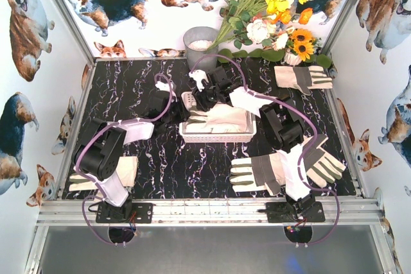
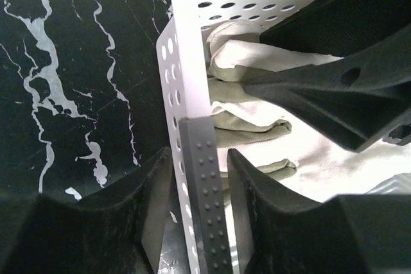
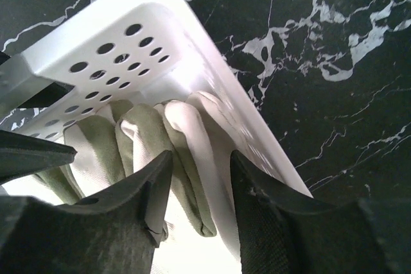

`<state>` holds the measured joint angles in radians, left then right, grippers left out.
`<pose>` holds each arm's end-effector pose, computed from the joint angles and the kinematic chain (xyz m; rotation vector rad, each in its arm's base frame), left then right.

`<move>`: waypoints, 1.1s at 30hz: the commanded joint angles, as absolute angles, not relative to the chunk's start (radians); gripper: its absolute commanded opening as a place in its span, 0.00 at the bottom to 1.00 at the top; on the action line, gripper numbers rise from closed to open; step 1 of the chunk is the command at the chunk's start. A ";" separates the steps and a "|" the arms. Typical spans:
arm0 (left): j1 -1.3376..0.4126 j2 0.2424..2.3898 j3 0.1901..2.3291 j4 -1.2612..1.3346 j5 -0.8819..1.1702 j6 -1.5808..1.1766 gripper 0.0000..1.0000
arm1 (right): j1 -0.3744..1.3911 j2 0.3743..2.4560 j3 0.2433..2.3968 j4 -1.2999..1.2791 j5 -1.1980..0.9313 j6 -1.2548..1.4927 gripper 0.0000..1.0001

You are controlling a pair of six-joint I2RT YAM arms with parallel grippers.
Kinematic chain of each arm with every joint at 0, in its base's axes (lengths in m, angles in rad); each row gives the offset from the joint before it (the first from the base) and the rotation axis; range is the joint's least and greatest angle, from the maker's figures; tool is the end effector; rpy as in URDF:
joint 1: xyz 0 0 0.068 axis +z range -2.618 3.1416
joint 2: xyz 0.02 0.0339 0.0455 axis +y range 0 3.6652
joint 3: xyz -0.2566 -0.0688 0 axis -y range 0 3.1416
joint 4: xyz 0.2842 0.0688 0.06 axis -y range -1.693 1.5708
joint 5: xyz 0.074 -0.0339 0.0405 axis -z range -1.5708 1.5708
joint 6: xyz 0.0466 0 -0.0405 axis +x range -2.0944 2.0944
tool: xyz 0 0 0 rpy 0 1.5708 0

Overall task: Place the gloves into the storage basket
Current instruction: Move the bin to the center of the board.

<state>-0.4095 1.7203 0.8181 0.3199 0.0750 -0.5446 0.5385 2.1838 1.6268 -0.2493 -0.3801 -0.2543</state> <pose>0.3491 -0.1553 0.1152 -0.1050 2.2173 -0.6231 0.4391 0.2824 0.1394 -1.0860 2.1191 0.5873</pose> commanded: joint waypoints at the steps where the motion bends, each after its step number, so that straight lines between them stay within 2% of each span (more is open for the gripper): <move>1: -0.396 1.710 0.875 0.286 0.092 -0.491 0.41 | 0.534 2.136 1.641 -0.144 -0.383 -0.247 0.47; 5: -0.396 1.658 0.882 0.240 0.055 -0.471 0.68 | 0.531 2.056 1.595 -0.120 -0.376 -0.228 0.55; 8: -0.397 1.578 0.873 0.200 0.028 -0.453 0.79 | 0.526 1.989 1.545 -0.103 -0.364 -0.218 0.63; 9: -0.396 1.552 0.867 0.185 0.018 -0.444 0.89 | 0.526 1.968 1.528 -0.099 -0.359 -0.215 0.63; 10: -0.397 1.528 0.862 0.166 0.004 -0.437 0.93 | 0.525 1.942 1.503 -0.093 -0.354 -0.212 0.66; 12: -0.397 1.465 0.845 0.118 -0.039 -0.431 0.95 | 0.522 1.891 1.464 -0.079 -0.342 -0.198 0.69; 19: -0.392 1.168 0.747 -0.191 -0.289 -0.550 1.00 | 0.498 1.690 1.317 -0.003 -0.305 -0.071 0.69; 22: -0.386 1.051 0.703 -0.381 -0.401 -0.687 1.00 | 0.475 1.610 1.269 0.004 -0.223 0.046 0.69; 23: -0.384 1.022 0.702 -0.488 -0.495 -0.777 1.00 | 0.465 1.575 1.259 -0.012 -0.181 0.103 0.69; 26: -0.349 0.955 0.700 -0.792 -0.673 -1.032 1.00 | 0.439 1.496 1.220 -0.071 -0.095 0.197 0.74; 29: -0.278 0.926 0.681 -0.925 -0.701 -1.143 1.00 | 0.424 1.396 1.154 -0.097 -0.048 0.213 0.77; 33: -0.169 0.946 0.663 -0.954 -0.654 -1.160 1.00 | 0.387 1.249 1.048 -0.101 -0.050 0.237 0.82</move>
<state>-0.2497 0.9321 0.6807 -0.7963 -0.6086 -1.0374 0.4103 1.3777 1.1107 -0.1089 -0.0971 0.1707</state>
